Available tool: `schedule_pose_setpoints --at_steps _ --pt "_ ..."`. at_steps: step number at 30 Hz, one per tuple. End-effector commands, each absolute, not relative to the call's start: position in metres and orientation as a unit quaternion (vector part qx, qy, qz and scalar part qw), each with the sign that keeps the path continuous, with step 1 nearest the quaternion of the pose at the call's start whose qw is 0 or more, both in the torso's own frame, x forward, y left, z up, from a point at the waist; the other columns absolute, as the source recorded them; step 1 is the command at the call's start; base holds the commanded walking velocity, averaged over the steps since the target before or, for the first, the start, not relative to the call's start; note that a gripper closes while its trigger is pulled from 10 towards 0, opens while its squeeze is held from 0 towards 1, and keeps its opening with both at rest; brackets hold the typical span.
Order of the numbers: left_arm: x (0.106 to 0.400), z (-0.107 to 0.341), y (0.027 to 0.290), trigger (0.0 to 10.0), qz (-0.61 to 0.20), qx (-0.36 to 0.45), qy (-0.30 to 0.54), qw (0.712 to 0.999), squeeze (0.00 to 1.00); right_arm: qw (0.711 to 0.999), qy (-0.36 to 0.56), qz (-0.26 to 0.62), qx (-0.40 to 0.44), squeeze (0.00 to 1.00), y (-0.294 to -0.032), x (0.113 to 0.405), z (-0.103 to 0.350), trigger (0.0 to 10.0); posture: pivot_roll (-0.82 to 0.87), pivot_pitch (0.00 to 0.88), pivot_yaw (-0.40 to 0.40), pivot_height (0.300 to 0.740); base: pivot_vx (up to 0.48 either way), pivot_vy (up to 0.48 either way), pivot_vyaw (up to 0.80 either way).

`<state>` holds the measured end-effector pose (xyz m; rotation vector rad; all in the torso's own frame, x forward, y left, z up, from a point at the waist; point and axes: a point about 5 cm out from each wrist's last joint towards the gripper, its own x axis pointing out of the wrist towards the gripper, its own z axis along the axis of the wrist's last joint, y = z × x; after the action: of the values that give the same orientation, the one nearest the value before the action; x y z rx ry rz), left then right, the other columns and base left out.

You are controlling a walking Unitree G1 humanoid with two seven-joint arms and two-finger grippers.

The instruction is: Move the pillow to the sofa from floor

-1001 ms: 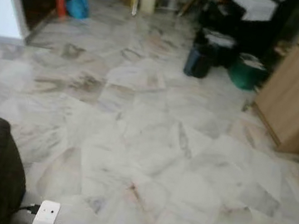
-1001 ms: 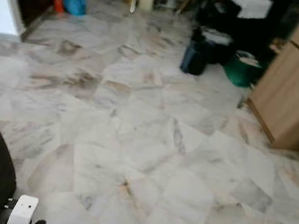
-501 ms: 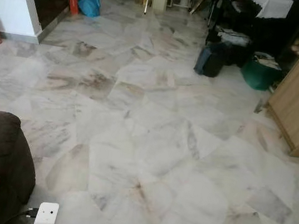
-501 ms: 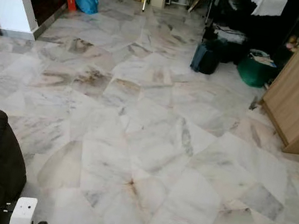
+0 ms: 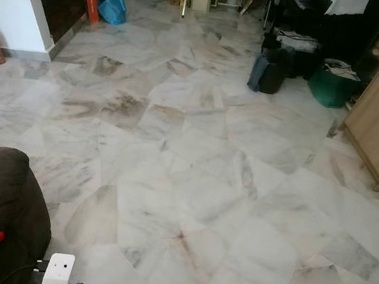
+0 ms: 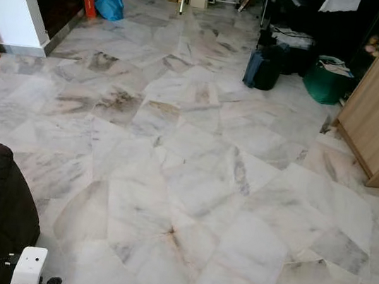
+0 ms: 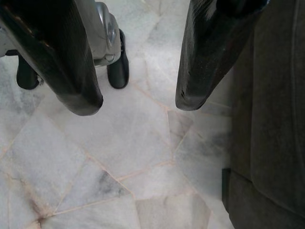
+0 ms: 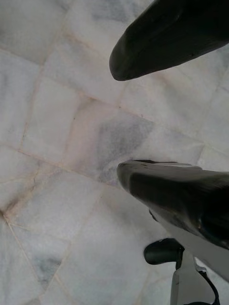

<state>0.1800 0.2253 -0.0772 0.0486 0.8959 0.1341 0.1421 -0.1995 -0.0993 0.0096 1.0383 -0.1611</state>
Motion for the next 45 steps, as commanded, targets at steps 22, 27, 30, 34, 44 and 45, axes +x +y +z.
schedule_pose_setpoints --at_steps 22,27,30,34,44,45 --pt "0.178 -0.077 0.227 10.0 0.056 0.026 0.431 0.900 0.00 0.870 0.486 -0.083 0.014 0.00 -0.200 0.151 -0.096 10.0 -0.01 0.000 0.011 0.740 0.451 0.000 0.00" --pt "0.179 -0.077 0.226 10.0 0.055 0.026 0.431 0.900 0.00 0.870 0.486 -0.083 0.013 0.00 -0.200 0.152 -0.096 10.0 -0.01 0.000 0.007 0.740 0.480 0.000 0.00" --pt "0.179 -0.077 0.226 10.0 0.054 0.026 0.431 0.900 0.00 0.870 0.487 -0.082 0.014 0.00 -0.200 0.152 -0.096 10.0 -0.01 0.000 0.006 0.740 0.480 0.000 0.00" --pt "0.179 -0.077 0.225 10.0 0.053 0.025 0.430 0.901 0.00 0.870 0.487 -0.081 0.013 0.00 -0.200 0.152 -0.096 10.0 -0.01 0.000 0.002 0.740 0.480 0.000 0.00" --pt "0.179 -0.078 0.224 10.0 0.051 0.023 0.433 0.900 0.00 0.870 0.486 -0.081 0.012 0.00 -0.201 0.152 -0.095 10.0 -0.01 0.000 0.000 0.740 0.480 0.000 0.00" --pt "0.178 -0.078 0.223 10.0 0.048 0.018 0.436 0.898 0.00 0.870 0.487 -0.081 0.012 0.00 -0.201 0.152 -0.095 10.0 -0.01 0.000 -0.001 0.740 0.285 0.000 0.00"
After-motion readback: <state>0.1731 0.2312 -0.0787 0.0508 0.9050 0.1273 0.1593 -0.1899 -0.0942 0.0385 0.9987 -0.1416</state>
